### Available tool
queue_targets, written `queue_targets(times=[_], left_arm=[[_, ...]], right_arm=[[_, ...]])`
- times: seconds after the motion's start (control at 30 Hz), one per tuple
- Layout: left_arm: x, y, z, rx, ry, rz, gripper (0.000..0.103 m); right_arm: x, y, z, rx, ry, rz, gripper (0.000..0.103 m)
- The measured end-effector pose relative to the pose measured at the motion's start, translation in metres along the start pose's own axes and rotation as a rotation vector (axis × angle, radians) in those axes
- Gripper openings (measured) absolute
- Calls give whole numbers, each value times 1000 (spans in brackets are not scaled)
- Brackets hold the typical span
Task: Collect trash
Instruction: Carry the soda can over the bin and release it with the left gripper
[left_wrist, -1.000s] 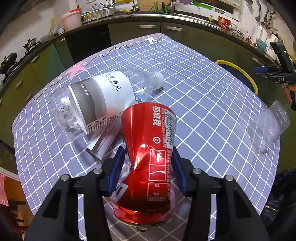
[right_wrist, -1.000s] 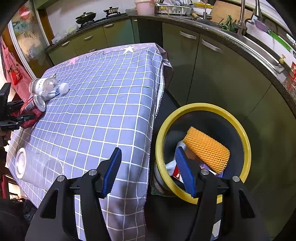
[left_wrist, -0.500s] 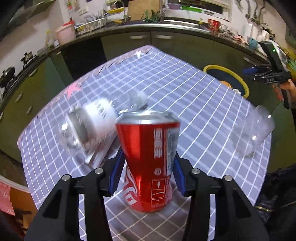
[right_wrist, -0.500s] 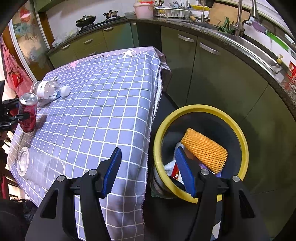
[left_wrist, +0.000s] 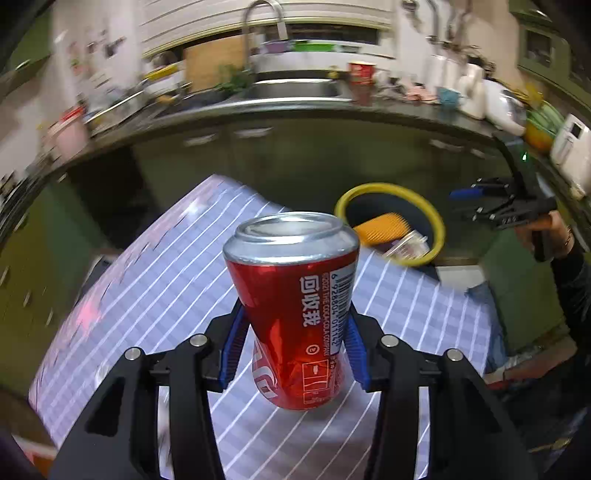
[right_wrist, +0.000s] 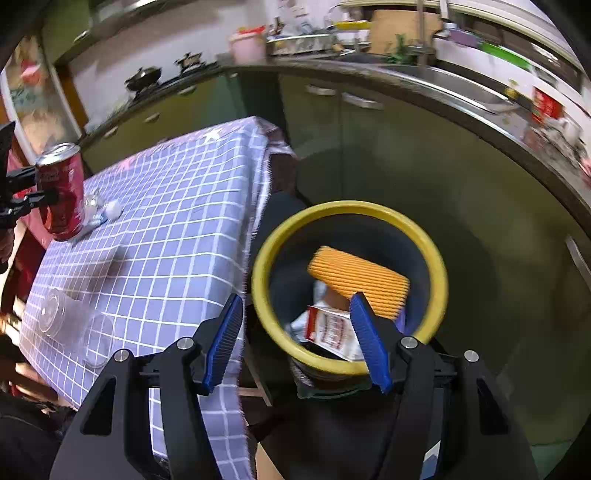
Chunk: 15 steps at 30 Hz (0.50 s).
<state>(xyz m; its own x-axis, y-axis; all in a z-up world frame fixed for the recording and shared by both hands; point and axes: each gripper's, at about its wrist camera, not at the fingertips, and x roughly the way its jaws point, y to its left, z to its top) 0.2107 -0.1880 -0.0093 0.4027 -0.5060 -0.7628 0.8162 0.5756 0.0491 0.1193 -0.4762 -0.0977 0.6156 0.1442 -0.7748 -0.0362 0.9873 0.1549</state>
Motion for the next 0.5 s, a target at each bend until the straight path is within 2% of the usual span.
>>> queue_targets(times=[0.2,0.33,0.5], left_arm=[[57,-58,74,164,19,-99,46],[101,-96,111,236,46,-176,46],[156,-133,133,308,103,-198,47]], right_arm=[[-22,-38,-21,82,-20,-33,60],[-29,-59,-37,133,-18,-47,60],[-33,-82,-51,189,-17,-59,61]])
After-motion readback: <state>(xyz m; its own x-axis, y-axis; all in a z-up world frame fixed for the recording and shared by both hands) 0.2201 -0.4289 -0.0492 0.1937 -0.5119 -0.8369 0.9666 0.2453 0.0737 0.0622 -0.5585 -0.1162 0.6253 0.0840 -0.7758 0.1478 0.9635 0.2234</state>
